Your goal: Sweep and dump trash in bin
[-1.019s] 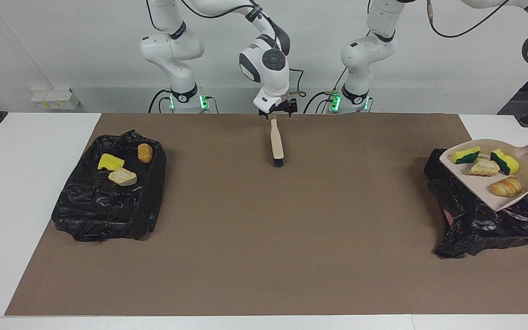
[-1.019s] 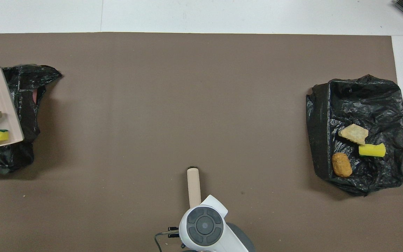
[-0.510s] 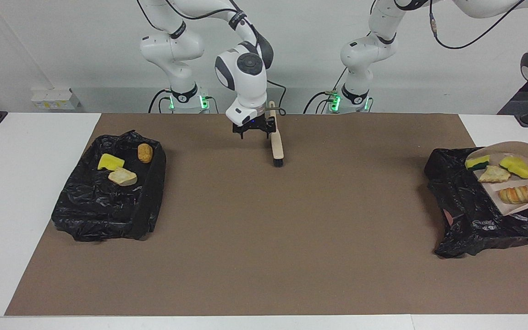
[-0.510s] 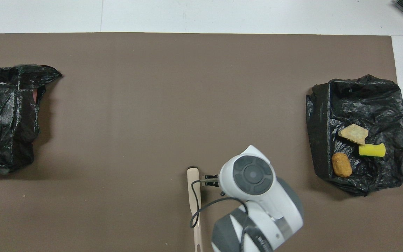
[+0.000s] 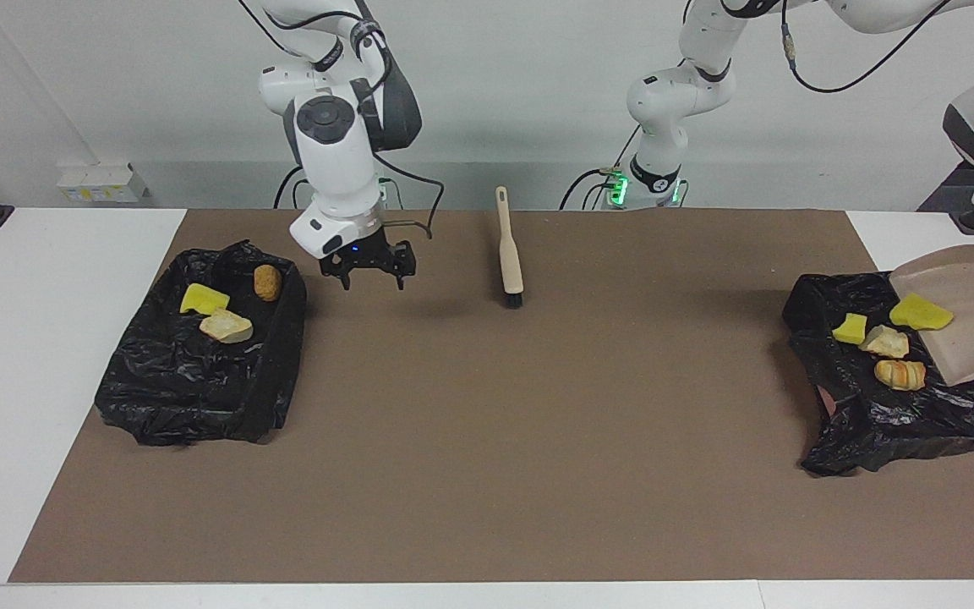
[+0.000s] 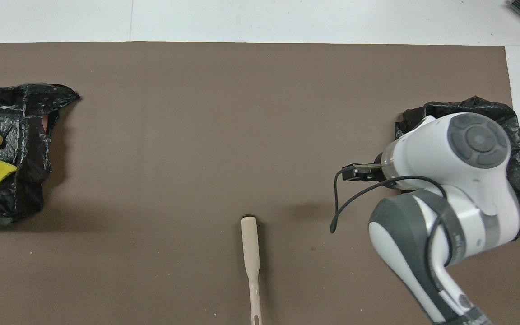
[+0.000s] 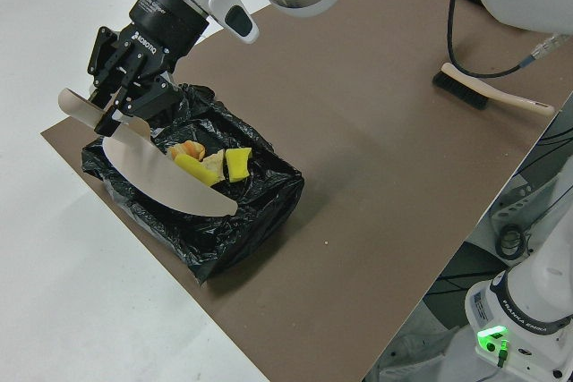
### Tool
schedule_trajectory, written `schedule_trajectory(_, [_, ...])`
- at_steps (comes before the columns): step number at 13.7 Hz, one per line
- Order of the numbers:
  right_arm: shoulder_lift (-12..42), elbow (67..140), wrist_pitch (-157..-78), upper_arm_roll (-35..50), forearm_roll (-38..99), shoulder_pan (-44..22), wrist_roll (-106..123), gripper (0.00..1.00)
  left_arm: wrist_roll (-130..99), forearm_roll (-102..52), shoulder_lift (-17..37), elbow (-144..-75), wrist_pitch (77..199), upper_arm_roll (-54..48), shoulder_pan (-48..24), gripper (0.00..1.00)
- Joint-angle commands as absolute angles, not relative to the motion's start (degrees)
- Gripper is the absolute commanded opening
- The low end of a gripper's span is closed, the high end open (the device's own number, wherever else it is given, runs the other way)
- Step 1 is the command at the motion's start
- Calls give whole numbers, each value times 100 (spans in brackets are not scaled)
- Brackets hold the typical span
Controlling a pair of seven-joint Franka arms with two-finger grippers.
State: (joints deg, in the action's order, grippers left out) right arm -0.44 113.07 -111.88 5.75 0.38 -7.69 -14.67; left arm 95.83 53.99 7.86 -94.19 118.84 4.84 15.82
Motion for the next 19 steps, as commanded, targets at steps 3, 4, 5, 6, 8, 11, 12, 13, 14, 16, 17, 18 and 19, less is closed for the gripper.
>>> schedule_trajectory(3, [-166, 10311, -10083, -306, -62, -729, -494, 100, 9536, 5459, 396, -9386, 11348, 387, 1390, 0])
schedule_trajectory(4, [-254, 10214, -9924, -464, -53, -729, -275, 100, 9493, 5484, 378, -9448, 11294, 387, 1302, 0])
schedule_trajectory(5, [-351, 10135, -9792, -622, -53, -729, -64, 100, 9466, 5537, 378, -9457, 11294, 395, 1283, 0])
schedule_trajectory(6, [-395, 10012, -9678, -746, -79, -729, 112, 100, 9448, 5450, 439, -9353, 11277, 378, 1275, 0])
schedule_trajectory(8, [-396, 9530, -9196, -913, -105, -729, 438, 100, 9143, 4917, 475, -9281, 11180, 334, 1248, 0])
schedule_trajectory(11, [-439, 8939, -8237, -879, -211, -729, 510, 100, 8285, 3248, 475, -9342, 10681, 290, 1029, 0])
schedule_trajectory(12, [-535, 8965, -8244, -888, -124, -729, 518, 100, 7592, 3095, 475, -9369, 10444, 264, 715, 0])
schedule_trajectory(13, [-580, 9026, -8209, -888, -97, -738, 519, 100, 6915, 2946, 483, -9456, 10241, 255, 399, 0])
schedule_trajectory(14, [-615, 9105, -8244, -809, -105, -738, 466, 100, 6230, 2622, 492, -9561, 10109, 264, 74, 0])
schedule_trajectory(16, [-624, 9123, -8262, -782, -114, -712, 554, 100, 4954, 2051, 501, -9816, 10151, 255, -253, 0])
schedule_trajectory(17, [-615, 9114, -8270, -765, -114, -651, 545, 100, 4322, 1674, 571, -9896, 10212, 255, -438, 0])
schedule_trajectory(18, [-624, 9123, -8271, -730, -114, -607, 545, 100, 3706, 1374, 632, -9896, 10222, 255, -666, 0])
schedule_trajectory(19, [-624, 9123, -8271, -729, -114, -598, 545, 100, 3100, 1284, 763, -9896, 10230, 264, -1016, 0])
